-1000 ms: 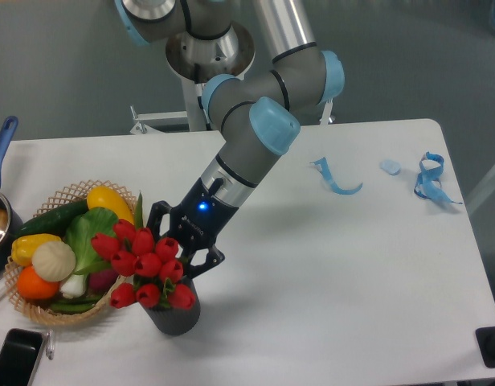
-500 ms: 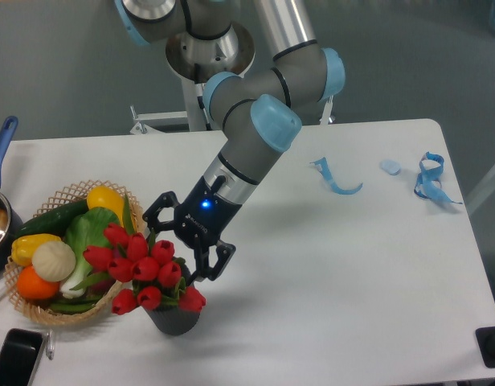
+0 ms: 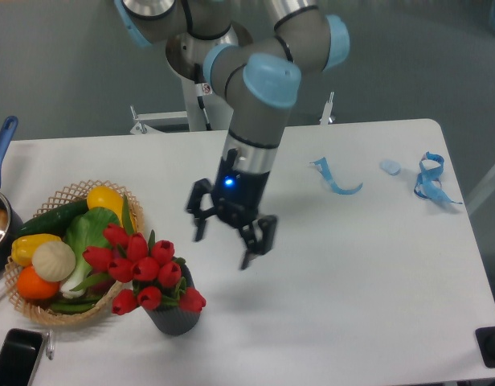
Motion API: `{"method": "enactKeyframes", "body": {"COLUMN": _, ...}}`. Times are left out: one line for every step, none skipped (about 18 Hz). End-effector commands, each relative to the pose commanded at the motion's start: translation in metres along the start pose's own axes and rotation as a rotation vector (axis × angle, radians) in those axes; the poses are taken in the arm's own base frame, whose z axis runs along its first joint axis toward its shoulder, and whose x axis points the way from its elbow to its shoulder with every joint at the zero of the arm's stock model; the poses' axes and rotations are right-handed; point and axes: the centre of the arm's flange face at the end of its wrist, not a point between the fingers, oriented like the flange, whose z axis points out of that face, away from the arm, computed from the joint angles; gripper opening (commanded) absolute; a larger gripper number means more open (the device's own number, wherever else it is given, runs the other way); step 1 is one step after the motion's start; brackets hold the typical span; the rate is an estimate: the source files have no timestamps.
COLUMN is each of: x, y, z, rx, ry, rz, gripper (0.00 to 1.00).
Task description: Insert the flowers into the vase
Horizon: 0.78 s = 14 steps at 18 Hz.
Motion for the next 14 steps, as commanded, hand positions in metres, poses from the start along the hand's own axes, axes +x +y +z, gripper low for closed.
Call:
{"method": "enactKeyframes", "body": {"x": -0.017, "y": 0.006, "z": -0.009, "rx": 0.0, "ry": -0.028, "rz": -0.015, "gripper": 1.0}}
{"method": "enactKeyframes", "body": {"x": -0.032, "y": 0.01, "z": -0.017, "rx": -0.001, "ry": -0.053, "rz": -0.026, "gripper": 1.0}}
{"method": "enactKeyframes", "body": {"x": -0.044, "y": 0.016, "z": -0.024, "rx": -0.004, "ry": -0.073, "rz": -0.031, "gripper": 1.0}}
{"method": "enactKeyframes", "body": {"x": -0.053, "y": 0.023, "z": -0.03, "rx": -0.011, "ry": -0.078, "rz": -0.025, "gripper": 1.0}}
{"method": "enactKeyframes", "body": {"x": -0.059, "y": 0.026, "z": -0.035, "rx": -0.021, "ry": -0.077, "rz": -0.015, "gripper": 1.0}}
{"method": "enactKeyframes", "body": {"x": -0.064, "y": 0.029, "z": -0.047, "rx": -0.029, "ry": -0.076, "rz": 0.0, "gripper": 1.0}}
{"method": "enactKeyframes", "body": {"x": -0.068, "y": 0.039, "z": -0.055, "rx": -0.046, "ry": -0.066, "rz": 0.01, "gripper": 1.0}}
{"method": "enactKeyframes", "body": {"x": -0.069, "y": 0.044, "z": -0.061, "rx": -0.06, "ry": -0.047, "rz": 0.028, "gripper": 1.0}}
{"method": "enactKeyframes", "body": {"x": -0.067, "y": 0.047, "z": -0.068, "rx": -0.07, "ry": -0.03, "rz": 0.047, "gripper": 1.0}}
{"method": "enactKeyframes", "body": {"x": -0.065, "y": 0.048, "z": -0.072, "rx": -0.077, "ry": -0.015, "rz": 0.068, "gripper": 1.0}}
{"method": "enactKeyframes", "body": {"x": -0.065, "y": 0.05, "z": -0.079, "rx": -0.083, "ry": -0.014, "rz": 0.078, "gripper": 1.0}}
{"method": "enactKeyframes", "body": {"x": -0.065, "y": 0.056, "z": -0.087, "rx": -0.089, "ry": -0.014, "rz": 0.078, "gripper": 1.0}}
{"method": "enactKeyframes", "body": {"x": -0.064, "y": 0.06, "z": -0.093, "rx": -0.096, "ry": -0.004, "rz": 0.081, "gripper": 1.0}}
{"method": "enactKeyframes", "body": {"x": -0.061, "y": 0.061, "z": -0.096, "rx": -0.101, "ry": 0.009, "rz": 0.106, "gripper": 1.0}}
